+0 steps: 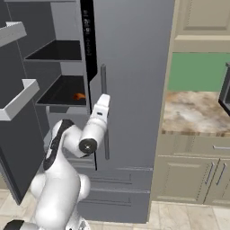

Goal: Place the chicken drumstick on the counter behind the older chicken drumstick on the same shelf of the fridge to maintain FIFO order. Close the fridge door when finished.

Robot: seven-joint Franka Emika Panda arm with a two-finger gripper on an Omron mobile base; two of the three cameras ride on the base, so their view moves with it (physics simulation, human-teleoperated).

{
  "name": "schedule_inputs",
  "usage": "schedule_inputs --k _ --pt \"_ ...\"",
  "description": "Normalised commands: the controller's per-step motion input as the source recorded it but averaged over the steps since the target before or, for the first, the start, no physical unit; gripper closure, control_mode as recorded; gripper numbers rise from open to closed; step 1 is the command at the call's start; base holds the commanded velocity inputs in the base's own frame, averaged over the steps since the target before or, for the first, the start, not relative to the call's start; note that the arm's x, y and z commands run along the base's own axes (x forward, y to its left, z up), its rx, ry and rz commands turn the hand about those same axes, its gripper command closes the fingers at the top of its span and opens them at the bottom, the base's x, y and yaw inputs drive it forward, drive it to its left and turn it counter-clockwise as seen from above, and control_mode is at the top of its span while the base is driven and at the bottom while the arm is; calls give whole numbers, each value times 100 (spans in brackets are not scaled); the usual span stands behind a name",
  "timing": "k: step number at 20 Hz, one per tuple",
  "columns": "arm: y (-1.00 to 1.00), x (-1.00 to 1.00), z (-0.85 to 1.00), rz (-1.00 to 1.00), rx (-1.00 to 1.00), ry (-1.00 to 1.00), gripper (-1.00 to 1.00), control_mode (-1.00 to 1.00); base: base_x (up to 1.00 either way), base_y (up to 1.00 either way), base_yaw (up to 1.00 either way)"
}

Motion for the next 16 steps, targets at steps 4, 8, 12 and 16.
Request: schedule_inputs --k 4,8,12,16 --pt "2 52 39 -7 0 5 -100 -100 0 0 0" --pt "0 48 33 -6 0 4 -100 -100 0 0 0" --pt "2 44 36 -6 0 6 -100 -100 0 0 0" --pt "7 42 44 -7 0 7 -100 -100 0 0 0"
